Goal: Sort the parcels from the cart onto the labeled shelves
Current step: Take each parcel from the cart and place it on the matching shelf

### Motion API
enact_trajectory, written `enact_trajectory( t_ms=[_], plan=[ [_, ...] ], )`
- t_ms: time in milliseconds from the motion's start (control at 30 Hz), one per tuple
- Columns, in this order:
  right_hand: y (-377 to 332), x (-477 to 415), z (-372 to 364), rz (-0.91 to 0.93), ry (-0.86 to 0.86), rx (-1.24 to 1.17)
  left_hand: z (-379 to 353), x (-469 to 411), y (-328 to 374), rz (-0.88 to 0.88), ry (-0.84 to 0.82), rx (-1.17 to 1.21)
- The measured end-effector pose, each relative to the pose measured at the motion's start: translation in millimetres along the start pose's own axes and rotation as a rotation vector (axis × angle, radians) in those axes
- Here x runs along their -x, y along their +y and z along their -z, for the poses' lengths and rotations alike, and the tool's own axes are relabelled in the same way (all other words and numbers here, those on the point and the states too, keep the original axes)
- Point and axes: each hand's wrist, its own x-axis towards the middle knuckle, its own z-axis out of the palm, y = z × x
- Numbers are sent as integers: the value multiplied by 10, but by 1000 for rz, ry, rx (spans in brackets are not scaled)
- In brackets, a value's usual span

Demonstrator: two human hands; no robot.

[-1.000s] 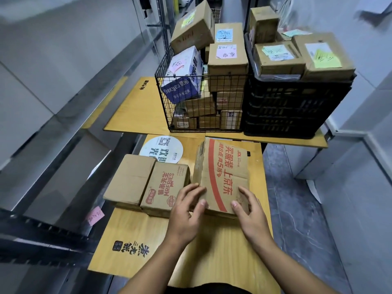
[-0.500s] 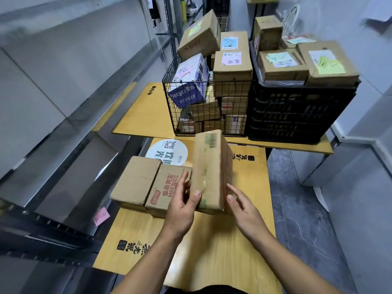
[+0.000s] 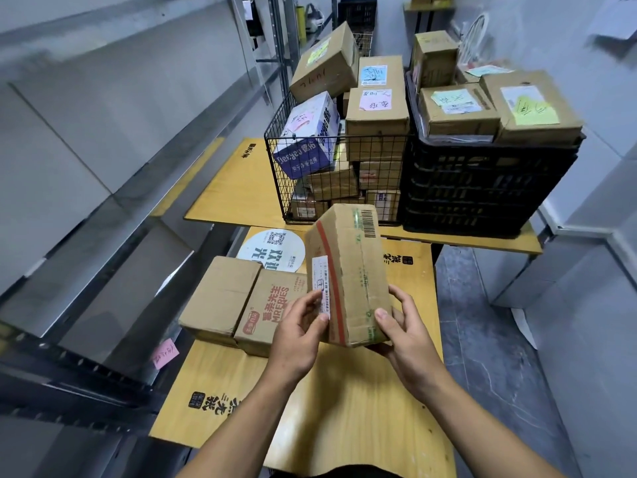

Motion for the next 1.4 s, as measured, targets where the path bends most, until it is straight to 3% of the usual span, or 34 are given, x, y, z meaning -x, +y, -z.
enact_trajectory(
  t_ms=[100, 300, 533, 700, 900, 1067, 1400],
  plan=[
    [-2, 0, 47, -23, 1, -51, 16, 3, -40, 8, 0, -48],
    [-1, -3, 88, -56, -47, -79, 76, 79, 2, 65, -10, 82],
    [-34, -12, 3, 245, -12, 450, 282, 136, -27, -26, 121, -101],
    [-15, -27, -42, 281, -7, 621, 403, 201, 3, -81, 181, -223],
    [21, -89, -187, 260, -109, 655, 556, 307, 6, -101, 276, -342],
    [100, -143, -453, 200, -214, 536, 755, 463, 65, -100, 374, -391],
    [92, -182, -1671, 250, -498, 366, 1718, 980, 380, -75, 637, -527]
  ],
)
